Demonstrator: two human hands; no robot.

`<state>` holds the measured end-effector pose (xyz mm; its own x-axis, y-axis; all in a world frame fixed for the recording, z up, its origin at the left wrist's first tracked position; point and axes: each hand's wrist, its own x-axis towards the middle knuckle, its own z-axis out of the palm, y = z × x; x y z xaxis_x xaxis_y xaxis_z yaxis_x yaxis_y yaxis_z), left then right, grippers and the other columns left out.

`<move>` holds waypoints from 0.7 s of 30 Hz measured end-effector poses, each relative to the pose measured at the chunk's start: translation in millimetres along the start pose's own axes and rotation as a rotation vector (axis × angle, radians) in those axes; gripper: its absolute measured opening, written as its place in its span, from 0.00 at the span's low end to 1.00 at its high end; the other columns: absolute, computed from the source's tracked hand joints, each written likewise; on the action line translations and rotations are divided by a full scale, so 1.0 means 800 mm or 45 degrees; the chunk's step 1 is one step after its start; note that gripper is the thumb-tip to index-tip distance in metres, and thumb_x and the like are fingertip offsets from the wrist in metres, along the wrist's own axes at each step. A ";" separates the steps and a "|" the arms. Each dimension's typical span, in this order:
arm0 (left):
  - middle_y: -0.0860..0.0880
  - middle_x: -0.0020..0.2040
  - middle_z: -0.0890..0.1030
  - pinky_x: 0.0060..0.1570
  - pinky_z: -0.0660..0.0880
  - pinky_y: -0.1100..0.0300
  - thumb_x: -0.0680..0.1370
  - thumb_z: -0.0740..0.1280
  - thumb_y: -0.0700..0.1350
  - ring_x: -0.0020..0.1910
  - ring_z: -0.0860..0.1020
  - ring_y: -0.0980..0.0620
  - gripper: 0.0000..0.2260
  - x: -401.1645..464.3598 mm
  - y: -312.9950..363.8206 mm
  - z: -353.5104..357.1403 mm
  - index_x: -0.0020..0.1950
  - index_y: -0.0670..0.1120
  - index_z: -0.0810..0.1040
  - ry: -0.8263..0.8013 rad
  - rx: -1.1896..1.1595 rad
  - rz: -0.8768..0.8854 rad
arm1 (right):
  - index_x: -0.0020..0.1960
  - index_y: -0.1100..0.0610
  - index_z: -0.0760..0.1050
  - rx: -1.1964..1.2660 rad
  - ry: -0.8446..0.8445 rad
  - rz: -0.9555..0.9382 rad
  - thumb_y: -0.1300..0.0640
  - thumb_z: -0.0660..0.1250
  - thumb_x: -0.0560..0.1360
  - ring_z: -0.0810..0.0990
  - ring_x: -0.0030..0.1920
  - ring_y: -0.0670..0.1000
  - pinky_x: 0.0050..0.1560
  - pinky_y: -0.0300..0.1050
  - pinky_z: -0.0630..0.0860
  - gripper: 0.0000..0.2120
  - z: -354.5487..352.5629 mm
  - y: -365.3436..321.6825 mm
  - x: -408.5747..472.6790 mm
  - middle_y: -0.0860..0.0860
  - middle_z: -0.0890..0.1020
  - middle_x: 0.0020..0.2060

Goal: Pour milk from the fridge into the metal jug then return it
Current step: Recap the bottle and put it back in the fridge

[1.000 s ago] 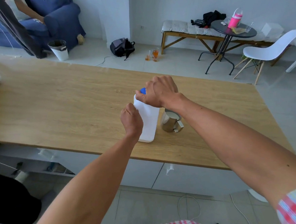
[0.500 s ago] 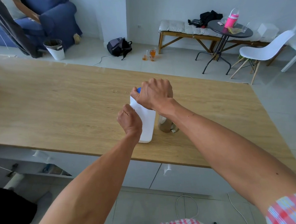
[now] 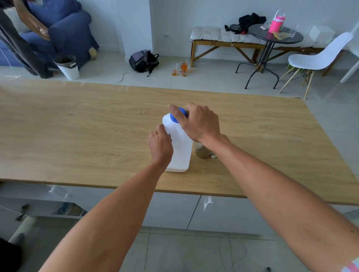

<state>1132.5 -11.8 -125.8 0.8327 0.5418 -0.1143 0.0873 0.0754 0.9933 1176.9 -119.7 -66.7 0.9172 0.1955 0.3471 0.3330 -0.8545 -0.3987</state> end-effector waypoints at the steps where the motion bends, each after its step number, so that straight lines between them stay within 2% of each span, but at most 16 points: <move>1: 0.47 0.31 0.61 0.26 0.59 0.60 0.81 0.55 0.44 0.30 0.59 0.51 0.17 -0.001 0.002 -0.002 0.32 0.49 0.58 -0.021 0.010 0.006 | 0.35 0.53 0.64 0.164 0.070 0.048 0.31 0.57 0.81 0.72 0.31 0.51 0.33 0.45 0.62 0.28 0.004 0.005 -0.009 0.46 0.73 0.29; 4: 0.46 0.31 0.61 0.28 0.57 0.57 0.80 0.54 0.46 0.30 0.58 0.51 0.15 -0.001 0.004 -0.006 0.33 0.49 0.57 -0.071 0.021 -0.009 | 0.40 0.54 0.66 0.644 0.299 0.206 0.42 0.59 0.83 0.72 0.40 0.49 0.42 0.43 0.66 0.20 0.017 0.012 -0.041 0.46 0.74 0.36; 6: 0.48 0.30 0.61 0.28 0.57 0.57 0.79 0.54 0.46 0.30 0.58 0.51 0.15 -0.001 0.006 -0.008 0.33 0.49 0.56 -0.083 0.034 -0.038 | 0.43 0.58 0.69 0.836 0.344 0.356 0.46 0.57 0.85 0.72 0.42 0.41 0.46 0.37 0.67 0.18 0.029 0.013 -0.065 0.47 0.74 0.39; 7: 0.49 0.30 0.61 0.28 0.56 0.57 0.79 0.54 0.46 0.30 0.58 0.51 0.15 0.000 0.006 -0.008 0.33 0.49 0.56 -0.076 0.042 -0.050 | 0.44 0.60 0.69 0.908 0.321 0.434 0.49 0.56 0.86 0.71 0.40 0.39 0.45 0.34 0.67 0.18 0.038 0.014 -0.078 0.47 0.73 0.38; 9: 0.50 0.30 0.60 0.30 0.56 0.57 0.80 0.54 0.44 0.33 0.58 0.49 0.15 0.003 0.007 -0.008 0.34 0.49 0.55 -0.065 0.061 -0.055 | 0.42 0.56 0.67 1.050 0.239 0.596 0.49 0.53 0.86 0.69 0.37 0.41 0.44 0.38 0.67 0.17 0.058 0.018 -0.102 0.46 0.69 0.37; 12: 0.50 0.31 0.60 0.31 0.55 0.57 0.79 0.54 0.43 0.34 0.58 0.49 0.14 0.005 0.009 -0.012 0.34 0.49 0.55 -0.061 0.058 -0.058 | 0.40 0.43 0.64 1.164 0.034 0.857 0.43 0.51 0.86 0.67 0.39 0.42 0.46 0.43 0.66 0.16 0.088 0.024 -0.120 0.41 0.68 0.39; 14: 0.51 0.30 0.59 0.31 0.55 0.57 0.79 0.54 0.43 0.34 0.58 0.49 0.15 0.004 0.012 -0.015 0.34 0.49 0.55 -0.064 0.044 -0.052 | 0.40 0.44 0.66 1.210 -0.153 1.014 0.39 0.50 0.84 0.71 0.42 0.44 0.47 0.42 0.69 0.17 0.105 0.028 -0.122 0.41 0.71 0.39; 15: 0.51 0.29 0.59 0.31 0.55 0.57 0.79 0.54 0.43 0.35 0.58 0.49 0.15 0.004 0.013 -0.017 0.33 0.49 0.55 -0.068 0.033 -0.042 | 0.42 0.46 0.71 1.265 -0.237 1.077 0.35 0.50 0.81 0.75 0.46 0.47 0.52 0.43 0.73 0.20 0.115 0.031 -0.122 0.44 0.77 0.41; 17: 0.52 0.28 0.60 0.32 0.56 0.55 0.79 0.54 0.42 0.36 0.59 0.48 0.16 0.004 0.016 -0.020 0.32 0.49 0.55 -0.068 0.020 -0.026 | 0.55 0.49 0.80 1.430 -0.355 1.156 0.31 0.50 0.77 0.81 0.58 0.50 0.66 0.51 0.75 0.28 0.129 0.034 -0.120 0.47 0.84 0.53; 19: 0.52 0.28 0.61 0.33 0.56 0.54 0.78 0.54 0.43 0.35 0.59 0.48 0.17 0.003 0.018 -0.023 0.30 0.50 0.56 -0.069 0.016 -0.023 | 0.64 0.48 0.78 1.572 -0.381 1.200 0.35 0.50 0.83 0.80 0.63 0.50 0.69 0.54 0.74 0.26 0.136 0.034 -0.118 0.48 0.84 0.59; 21: 0.53 0.28 0.61 0.34 0.56 0.54 0.77 0.54 0.44 0.35 0.59 0.49 0.19 0.001 0.019 -0.024 0.26 0.53 0.56 -0.076 0.017 -0.013 | 0.65 0.46 0.77 1.654 -0.380 1.225 0.37 0.52 0.83 0.81 0.62 0.50 0.69 0.55 0.74 0.23 0.136 0.030 -0.116 0.47 0.85 0.59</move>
<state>1123.7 6.1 -111.5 0.8627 0.4903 -0.1239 0.1031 0.0693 0.9922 1123.9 -106.2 -201.0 0.8390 0.0757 -0.5388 -0.5415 0.2126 -0.8134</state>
